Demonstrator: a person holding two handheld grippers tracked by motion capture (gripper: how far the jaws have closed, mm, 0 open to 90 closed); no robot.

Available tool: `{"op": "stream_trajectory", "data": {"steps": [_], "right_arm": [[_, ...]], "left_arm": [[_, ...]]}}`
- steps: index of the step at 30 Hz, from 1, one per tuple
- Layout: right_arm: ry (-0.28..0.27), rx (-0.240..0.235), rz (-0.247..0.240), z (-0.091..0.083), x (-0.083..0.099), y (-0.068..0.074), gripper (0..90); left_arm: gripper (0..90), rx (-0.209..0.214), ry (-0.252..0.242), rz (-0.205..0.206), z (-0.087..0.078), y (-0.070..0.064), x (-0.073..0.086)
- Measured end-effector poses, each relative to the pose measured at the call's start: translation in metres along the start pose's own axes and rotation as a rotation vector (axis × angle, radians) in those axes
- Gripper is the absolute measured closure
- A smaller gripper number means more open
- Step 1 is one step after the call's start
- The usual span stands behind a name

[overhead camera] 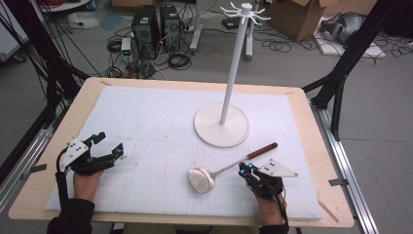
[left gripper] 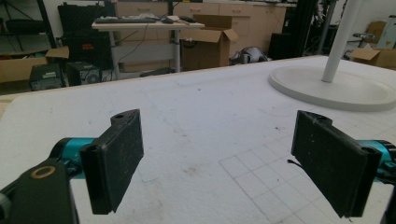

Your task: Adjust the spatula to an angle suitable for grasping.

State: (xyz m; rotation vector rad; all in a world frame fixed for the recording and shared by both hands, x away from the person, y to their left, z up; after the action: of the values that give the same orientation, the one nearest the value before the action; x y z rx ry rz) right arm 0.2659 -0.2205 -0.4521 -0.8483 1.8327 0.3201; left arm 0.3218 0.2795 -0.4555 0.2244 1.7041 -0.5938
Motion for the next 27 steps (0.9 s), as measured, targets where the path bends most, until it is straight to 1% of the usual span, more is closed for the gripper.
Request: {"op": "stream_trajectory", "data": {"steps": [1, 2, 3, 4, 6, 7, 8, 9, 10, 11, 14, 15, 20, 22, 25, 27], "right_arm": [[0.01, -0.008, -0.006, 0.002, -0.001, 0.003, 89.6], [0.01, -0.008, -0.006, 0.002, -0.001, 0.003, 89.6], [0.038, -0.042, -0.026, 0.008, -0.002, 0.011, 89.7], [0.059, -0.056, -0.038, 0.01, -0.003, 0.015, 89.7], [0.068, -0.064, -0.048, 0.013, -0.003, 0.018, 89.7], [0.083, -0.081, -0.061, 0.016, -0.004, 0.022, 89.7], [0.121, -0.09, -0.095, 0.023, -0.004, 0.028, 89.7], [0.144, -0.092, -0.113, 0.026, -0.004, 0.031, 89.7], [0.144, -0.092, -0.113, 0.026, -0.004, 0.031, 89.7], [0.159, -0.097, -0.113, 0.029, -0.004, 0.033, 89.7], [0.218, -0.085, -0.14, 0.036, -0.005, 0.035, 89.7], [0.238, -0.082, -0.138, 0.041, -0.006, 0.034, 89.8], [0.256, -0.076, -0.132, 0.048, -0.01, 0.032, 89.8], [0.26, -0.063, -0.141, 0.054, -0.012, 0.032, 89.8], [0.265, -0.06, -0.144, 0.057, -0.013, 0.033, 89.8], [0.265, -0.055, -0.154, 0.059, -0.015, 0.034, 89.7]], "left_arm": [[17.1, 0.001, 0.002, 0.001, 0.0, 0.0, 0.0], [17.1, -0.001, 0.0, 0.001, 0.0, 0.0, 0.0], [17.1, 0.0, 0.001, 0.001, 0.0, 0.0, 0.0], [17.1, 0.0, 0.002, 0.001, 0.0, 0.0, 0.0], [17.1, -0.001, -0.001, 0.002, 0.0, 0.0, 0.0], [17.2, -0.001, -0.001, 0.002, 0.0, 0.0, 0.0], [17.2, -0.002, -0.002, 0.001, 0.0, 0.0, 0.0], [17.2, -0.002, -0.002, 0.002, 0.0, 0.0, 0.0], [17.2, -0.001, 0.0, 0.002, 0.0, 0.0, 0.0], [17.2, -0.002, -0.002, 0.001, 0.0, 0.0, 0.0], [17.2, -0.001, -0.001, 0.0, 0.0, 0.0, 0.0], [17.3, -0.002, -0.002, 0.001, 0.0, 0.0, 0.0], [17.3, -0.003, -0.005, 0.001, 0.0, 0.0, 0.0], [17.3, -0.002, -0.003, 0.002, 0.0, 0.0, 0.0], [17.3, -0.002, -0.003, 0.002, 0.0, 0.0, 0.0], [17.4, -0.003, -0.004, 0.002, 0.0, 0.0, 0.0]]}}
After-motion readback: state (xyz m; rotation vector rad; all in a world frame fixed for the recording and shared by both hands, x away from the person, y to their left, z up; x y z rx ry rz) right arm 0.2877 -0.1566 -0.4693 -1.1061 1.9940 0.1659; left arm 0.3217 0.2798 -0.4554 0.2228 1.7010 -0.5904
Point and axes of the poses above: each handheld gripper's, and its own axes: z roughly forward along the jaws, x roughly out of its underside, y roughly to its left, the point moved 3 cm from there along z, roughly forward along the jaws, and after that the axes turned 14 degrees about -z, right-handed, at the moved point
